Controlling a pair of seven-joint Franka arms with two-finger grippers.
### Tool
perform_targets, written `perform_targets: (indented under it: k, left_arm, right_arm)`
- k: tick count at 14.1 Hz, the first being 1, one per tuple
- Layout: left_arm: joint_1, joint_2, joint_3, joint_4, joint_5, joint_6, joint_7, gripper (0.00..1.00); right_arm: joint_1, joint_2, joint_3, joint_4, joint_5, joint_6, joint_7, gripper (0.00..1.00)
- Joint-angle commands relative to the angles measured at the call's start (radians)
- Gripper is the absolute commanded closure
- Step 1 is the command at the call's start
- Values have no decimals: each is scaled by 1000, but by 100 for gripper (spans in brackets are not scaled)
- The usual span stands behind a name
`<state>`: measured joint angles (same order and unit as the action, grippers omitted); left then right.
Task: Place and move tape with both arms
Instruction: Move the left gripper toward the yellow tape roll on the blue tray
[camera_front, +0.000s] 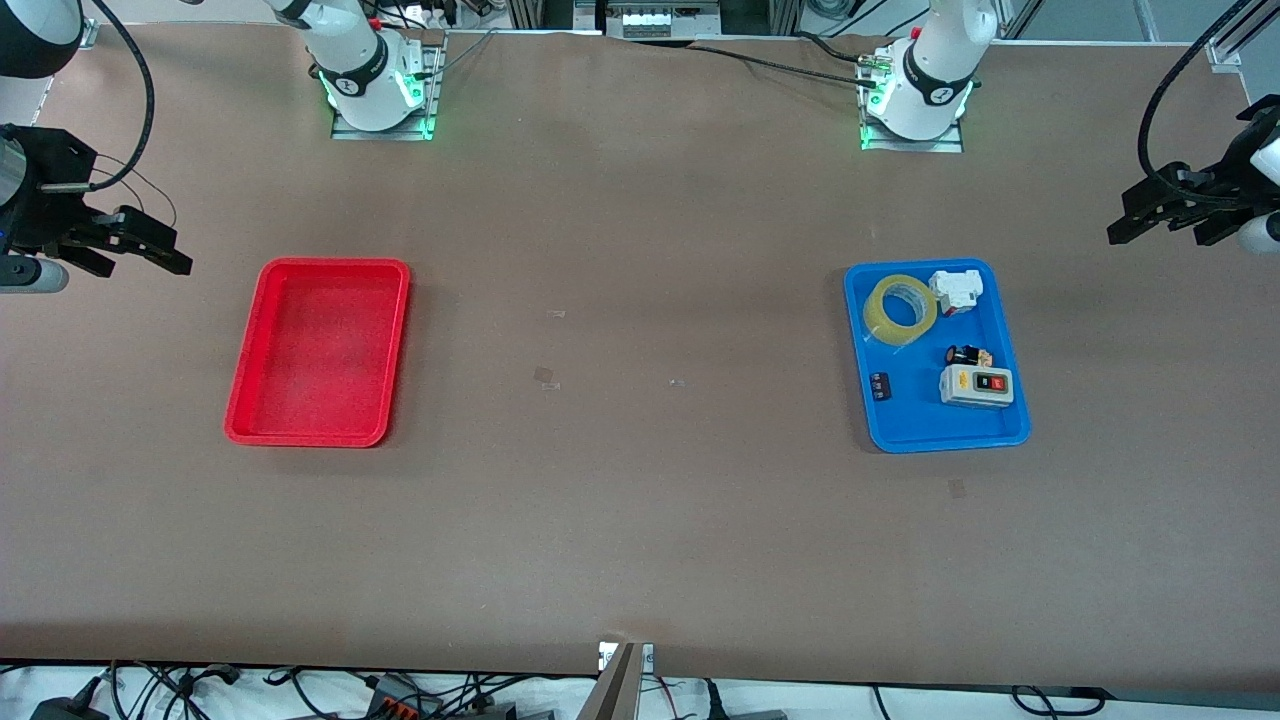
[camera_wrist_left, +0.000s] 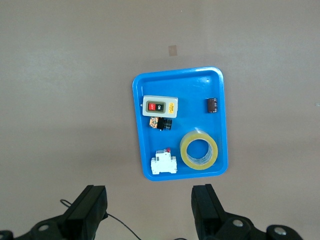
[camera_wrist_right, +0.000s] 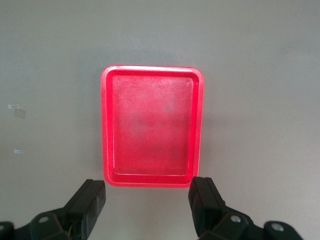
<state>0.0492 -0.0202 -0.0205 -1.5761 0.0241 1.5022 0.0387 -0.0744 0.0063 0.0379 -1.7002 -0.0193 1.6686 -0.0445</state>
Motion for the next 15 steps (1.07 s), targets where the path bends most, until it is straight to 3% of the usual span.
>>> perform_targets:
  k: [1,4,7,15]
  left_arm:
    - [3,-10,-16,-12,23,-17,-8,0]
    - [4,-12,-18,-33,22,-17,-8,0]
    - [8,-7,-27,-135,16,9,0,0]
    - [38,37,-81,-571,10,467,1,0]
  right_arm:
    - [-4,-17,7,4,7,-21,6,0]
    - [-5,-17,7,10,7,-15,6,0]
    - [-2,-17,8,10,4,-13,5,0]
    - [-4,-12,10,19,6,-12,-9,0]
